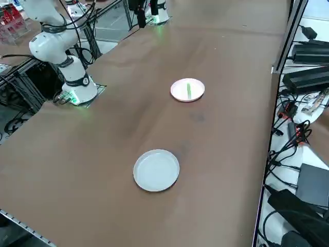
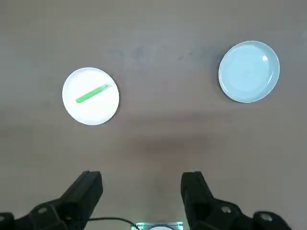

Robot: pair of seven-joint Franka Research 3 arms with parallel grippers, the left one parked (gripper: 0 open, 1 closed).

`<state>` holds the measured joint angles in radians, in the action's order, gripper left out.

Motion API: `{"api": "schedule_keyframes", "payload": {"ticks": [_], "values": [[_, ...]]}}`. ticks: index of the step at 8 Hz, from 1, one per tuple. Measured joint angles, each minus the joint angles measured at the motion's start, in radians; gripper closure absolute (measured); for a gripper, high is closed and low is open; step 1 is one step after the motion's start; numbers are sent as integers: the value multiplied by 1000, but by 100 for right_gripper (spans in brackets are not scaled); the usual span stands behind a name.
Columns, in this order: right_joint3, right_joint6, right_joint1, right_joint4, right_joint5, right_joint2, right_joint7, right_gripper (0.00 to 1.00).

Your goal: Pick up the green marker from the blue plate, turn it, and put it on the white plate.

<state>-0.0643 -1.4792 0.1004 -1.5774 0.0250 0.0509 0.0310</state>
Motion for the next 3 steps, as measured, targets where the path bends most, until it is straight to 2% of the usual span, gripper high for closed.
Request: {"api": "schedule_keyframes", "payload": {"ticks": [3], "values": [[-1, -12, 2, 0, 0, -2, 0, 0]]}}
